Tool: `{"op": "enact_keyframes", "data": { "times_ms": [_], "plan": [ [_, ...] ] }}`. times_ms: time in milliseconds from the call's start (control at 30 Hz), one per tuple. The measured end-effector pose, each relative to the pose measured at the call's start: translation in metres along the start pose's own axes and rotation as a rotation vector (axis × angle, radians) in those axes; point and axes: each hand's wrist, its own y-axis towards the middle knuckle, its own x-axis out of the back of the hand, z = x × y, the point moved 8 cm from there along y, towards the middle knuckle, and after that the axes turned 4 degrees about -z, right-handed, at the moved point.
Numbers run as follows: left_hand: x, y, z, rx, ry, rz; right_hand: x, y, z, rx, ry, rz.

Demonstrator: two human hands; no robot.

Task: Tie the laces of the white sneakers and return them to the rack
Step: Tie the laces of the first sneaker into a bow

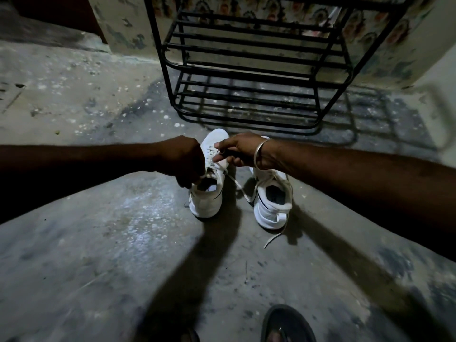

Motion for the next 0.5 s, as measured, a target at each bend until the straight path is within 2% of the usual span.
{"op": "enact_keyframes", "data": {
  "times_ms": [133,333,500],
  "plan": [
    [0.008,0.006,-0.018,-0.067,-0.064,-0.057,-0.011,0.001,0.001,0.020,0.068,-0.002],
    [0.028,0.015,-0.011,-0.025,-0.471,-0.143,-0.014,0.004,-0.006,0.043,0.154,-0.029],
    [0.033,0.027,0.004,-0.022,-0.610,-0.215,-0.018,-0.004,-0.006,0.075,0.278,0.032]
  ]
}}
